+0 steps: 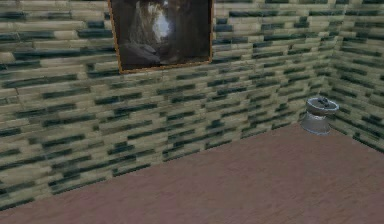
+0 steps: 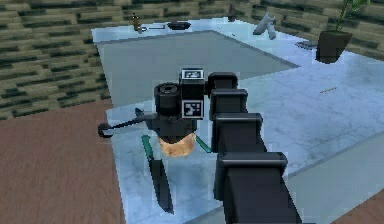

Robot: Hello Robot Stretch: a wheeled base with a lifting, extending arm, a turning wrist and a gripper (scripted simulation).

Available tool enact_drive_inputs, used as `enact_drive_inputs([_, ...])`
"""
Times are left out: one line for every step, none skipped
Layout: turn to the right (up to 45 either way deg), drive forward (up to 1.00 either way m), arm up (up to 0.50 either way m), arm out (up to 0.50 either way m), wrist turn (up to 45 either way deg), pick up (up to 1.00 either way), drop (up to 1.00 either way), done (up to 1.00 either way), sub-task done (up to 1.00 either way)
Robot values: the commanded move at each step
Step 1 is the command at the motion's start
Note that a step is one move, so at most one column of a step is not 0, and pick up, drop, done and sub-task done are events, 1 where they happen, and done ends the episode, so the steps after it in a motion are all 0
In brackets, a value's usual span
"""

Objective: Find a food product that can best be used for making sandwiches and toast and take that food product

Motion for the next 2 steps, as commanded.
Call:
enact_drive_inputs([0.0,0.00,0.00,0.00,27.0,0.00,0.00,0.00,0.00])
enact_drive_inputs([0.0,0.00,-0.12,0.00,0.0,0.00,0.00,0.00,0.00])
